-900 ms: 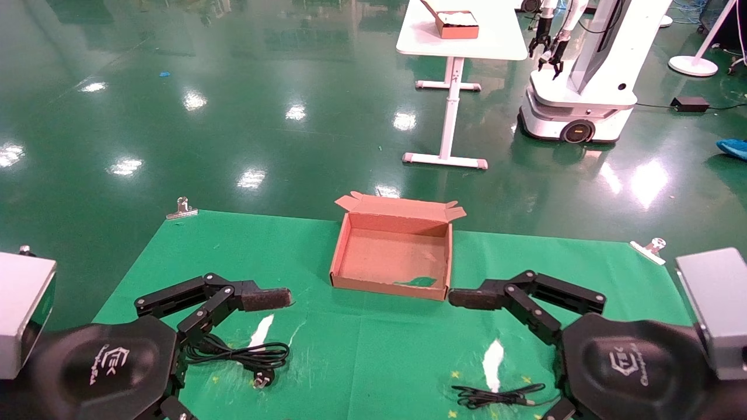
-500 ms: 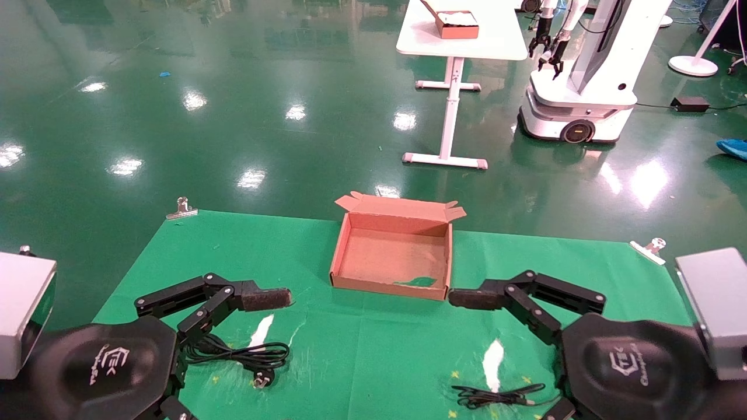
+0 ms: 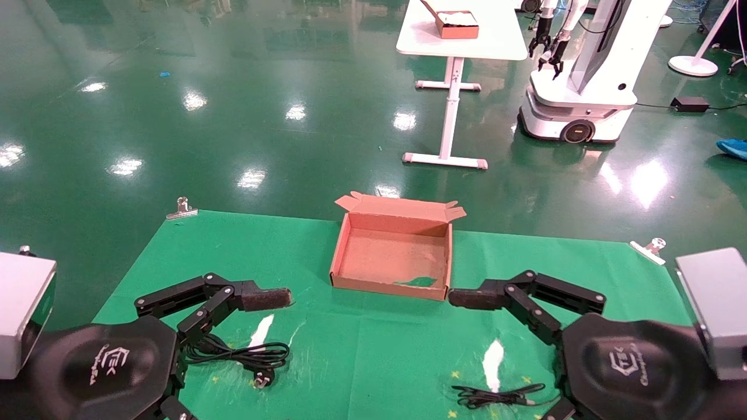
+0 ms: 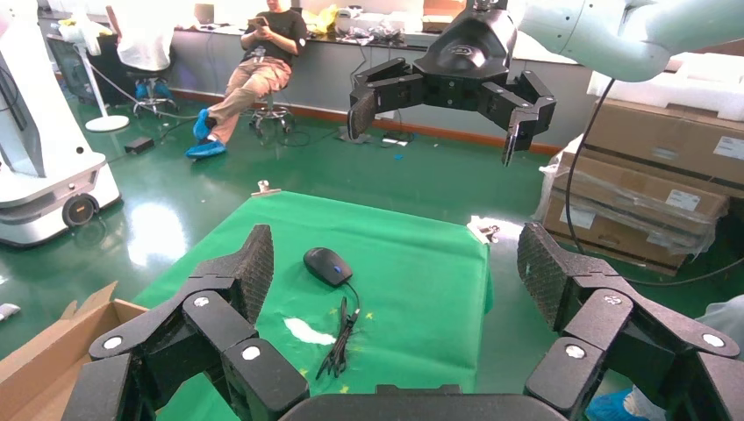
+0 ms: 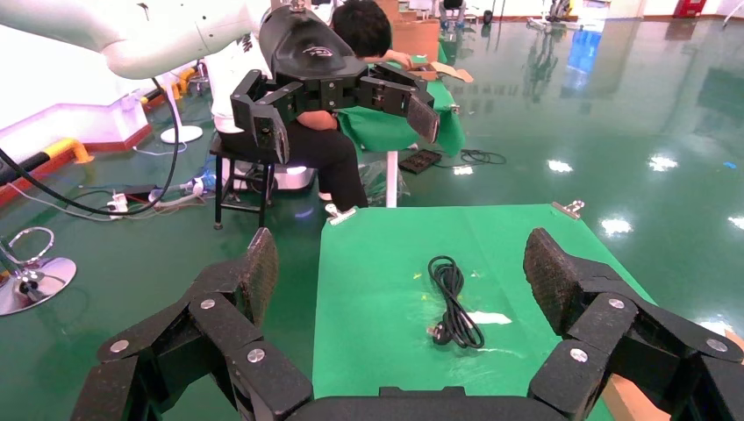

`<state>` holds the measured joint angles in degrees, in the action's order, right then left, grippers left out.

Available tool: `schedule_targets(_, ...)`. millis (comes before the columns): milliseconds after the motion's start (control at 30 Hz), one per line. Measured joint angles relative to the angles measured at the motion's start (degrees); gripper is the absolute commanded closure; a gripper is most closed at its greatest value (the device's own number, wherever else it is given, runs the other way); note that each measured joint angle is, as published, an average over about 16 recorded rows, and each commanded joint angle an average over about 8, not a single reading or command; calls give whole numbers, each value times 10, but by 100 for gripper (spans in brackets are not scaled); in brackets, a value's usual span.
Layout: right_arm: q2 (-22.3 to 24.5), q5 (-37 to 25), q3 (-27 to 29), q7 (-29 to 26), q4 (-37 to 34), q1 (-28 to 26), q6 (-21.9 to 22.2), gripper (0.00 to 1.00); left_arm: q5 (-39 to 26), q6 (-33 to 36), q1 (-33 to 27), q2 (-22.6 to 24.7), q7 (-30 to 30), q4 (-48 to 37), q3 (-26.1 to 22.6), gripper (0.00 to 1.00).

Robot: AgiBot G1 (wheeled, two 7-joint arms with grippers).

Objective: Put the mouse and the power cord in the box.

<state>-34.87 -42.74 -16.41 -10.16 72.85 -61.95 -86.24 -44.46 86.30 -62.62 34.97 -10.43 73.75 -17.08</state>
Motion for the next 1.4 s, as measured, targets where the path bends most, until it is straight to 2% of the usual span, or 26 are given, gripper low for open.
schedule_targets(167,2,-23,-12,17,-21,-9,-15,0,-73,15,-40,6,14,-9,-32,0)
schedule_targets(333,3,-74,-41,55,-64,-34,-30,0,-186,30,-108,23,45,-40,-92,0)
schedule_targets(533,-8,-179,-94,129,-144,-89,-36,0,-333,42,-209,66,105,-122,-185,0)
schedule_targets(733,-44,-309,-157,220,-239,-161,-24,0,-435,34,-289,128,180,-246,-263,0)
schedule_targets(1033,-144,-467,-231,356,-394,-254,13,0,-511,-20,-351,219,292,-453,-316,0)
schedule_targets(1200,-201,-512,-255,418,-478,-286,41,0,-532,-75,-360,256,338,-541,-324,0)
schedule_targets(1400,-252,-536,-269,474,-564,-308,73,0,-548,-144,-360,285,376,-612,-330,0)
